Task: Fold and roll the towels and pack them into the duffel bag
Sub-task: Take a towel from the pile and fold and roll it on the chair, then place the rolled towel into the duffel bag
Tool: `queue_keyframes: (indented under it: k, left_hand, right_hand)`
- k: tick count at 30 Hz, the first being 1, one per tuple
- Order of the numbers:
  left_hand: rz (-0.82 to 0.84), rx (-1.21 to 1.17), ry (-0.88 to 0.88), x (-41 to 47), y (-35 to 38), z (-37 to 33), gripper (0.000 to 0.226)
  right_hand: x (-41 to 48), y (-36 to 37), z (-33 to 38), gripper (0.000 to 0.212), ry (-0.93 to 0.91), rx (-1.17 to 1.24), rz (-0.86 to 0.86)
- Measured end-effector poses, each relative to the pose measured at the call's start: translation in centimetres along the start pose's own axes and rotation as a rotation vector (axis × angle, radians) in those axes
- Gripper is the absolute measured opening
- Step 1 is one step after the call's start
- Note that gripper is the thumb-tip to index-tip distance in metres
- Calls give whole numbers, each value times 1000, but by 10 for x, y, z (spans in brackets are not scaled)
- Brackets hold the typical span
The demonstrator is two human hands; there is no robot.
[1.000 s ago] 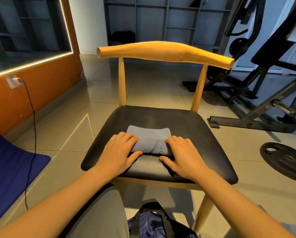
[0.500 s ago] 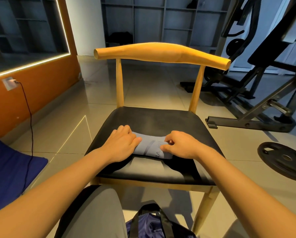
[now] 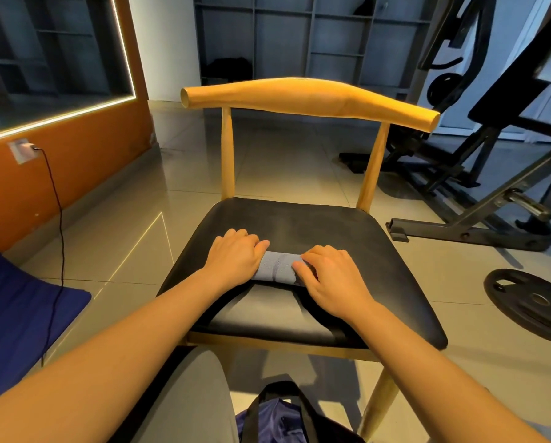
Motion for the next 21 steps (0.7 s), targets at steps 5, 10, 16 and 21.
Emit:
queue_keyframes:
  k: [5,10,16,21]
  left_hand:
    - [98,-18,-57,15,11,8,51]
    - [163,41,-68,25,13,8,46]
    - [52,-63,-98,25,15,5,45]
    - [-88,-129,-34,14,4,-1,52]
  right_hand:
    - [13,2,-4,45,58,-73,72]
    - [30,11,-6,19,156,-135,168]
    - [49,27,-22,35,324,33,167]
    - [37,20,-20,27,259,26,83]
Point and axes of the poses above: each hand's wrist, its own x-axis towards the middle knuckle, its own y-axis out of the palm, z = x × y, the point moved 7 cm from there along x, towards the middle knuckle
